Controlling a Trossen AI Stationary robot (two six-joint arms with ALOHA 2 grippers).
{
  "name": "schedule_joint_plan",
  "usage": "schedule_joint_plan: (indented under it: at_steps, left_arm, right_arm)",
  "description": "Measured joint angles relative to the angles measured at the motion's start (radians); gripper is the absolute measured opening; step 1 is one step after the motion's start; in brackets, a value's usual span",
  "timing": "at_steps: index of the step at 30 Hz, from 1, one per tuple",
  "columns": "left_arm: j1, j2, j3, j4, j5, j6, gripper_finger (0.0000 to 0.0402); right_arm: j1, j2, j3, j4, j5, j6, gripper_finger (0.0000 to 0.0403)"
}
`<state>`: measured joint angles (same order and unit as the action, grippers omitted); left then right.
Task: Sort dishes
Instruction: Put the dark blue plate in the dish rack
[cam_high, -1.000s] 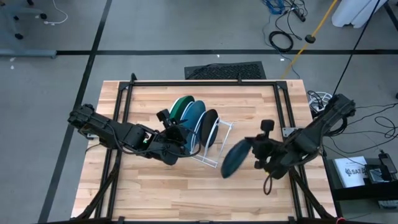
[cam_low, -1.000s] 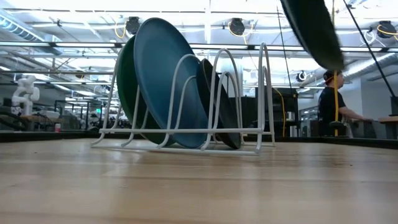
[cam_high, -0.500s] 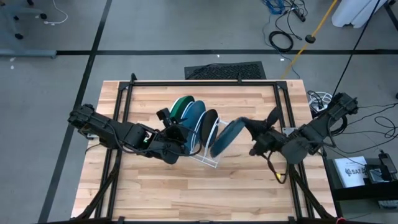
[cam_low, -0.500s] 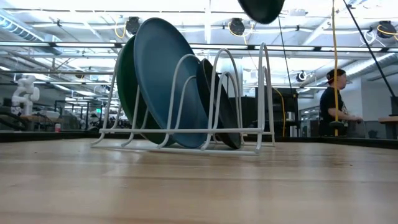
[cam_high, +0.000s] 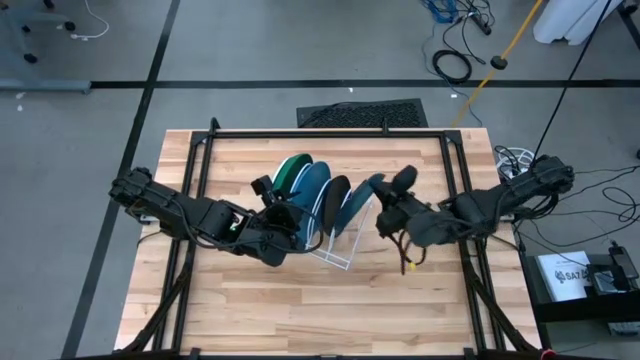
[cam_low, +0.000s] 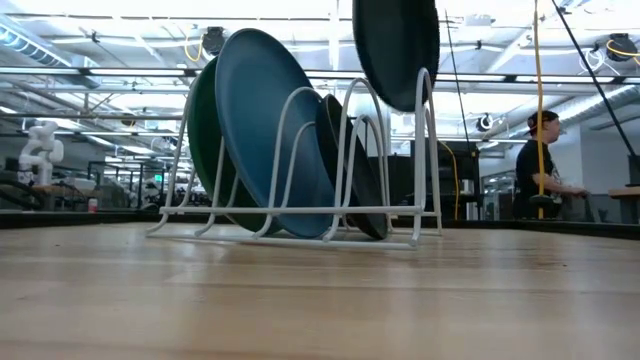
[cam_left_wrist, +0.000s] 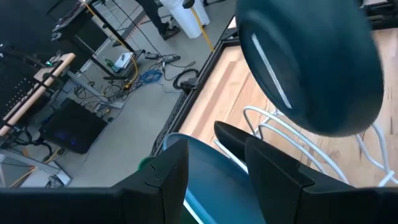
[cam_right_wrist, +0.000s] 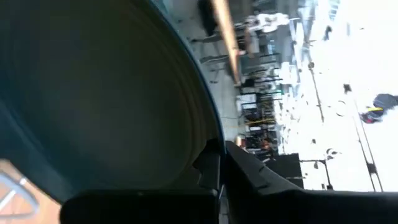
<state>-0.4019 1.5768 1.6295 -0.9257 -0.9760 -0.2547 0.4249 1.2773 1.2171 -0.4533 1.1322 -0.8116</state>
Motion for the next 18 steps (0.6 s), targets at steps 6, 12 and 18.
schedule_joint_plan:
  at_steps: [6, 12, 18]
  left_arm:
    - [0.0, 0.0, 0.0, 0.0, 0.0, -0.003, 0.0169]
    - [0.0, 0.0, 0.0, 0.0, 0.0, -0.027, 0.0169]
    - [0.0, 0.0, 0.0, 0.001, 0.0, -0.029, 0.0169]
  right_arm:
    - [-0.056, 0.081, 0.0, -0.091, -0.088, 0.009, 0.0]
    - [-0.099, 0.169, 0.0, -0.102, -0.17, -0.014, 0.0]
    - [-0.118, 0.257, 0.0, -0.096, -0.199, -0.043, 0.0]
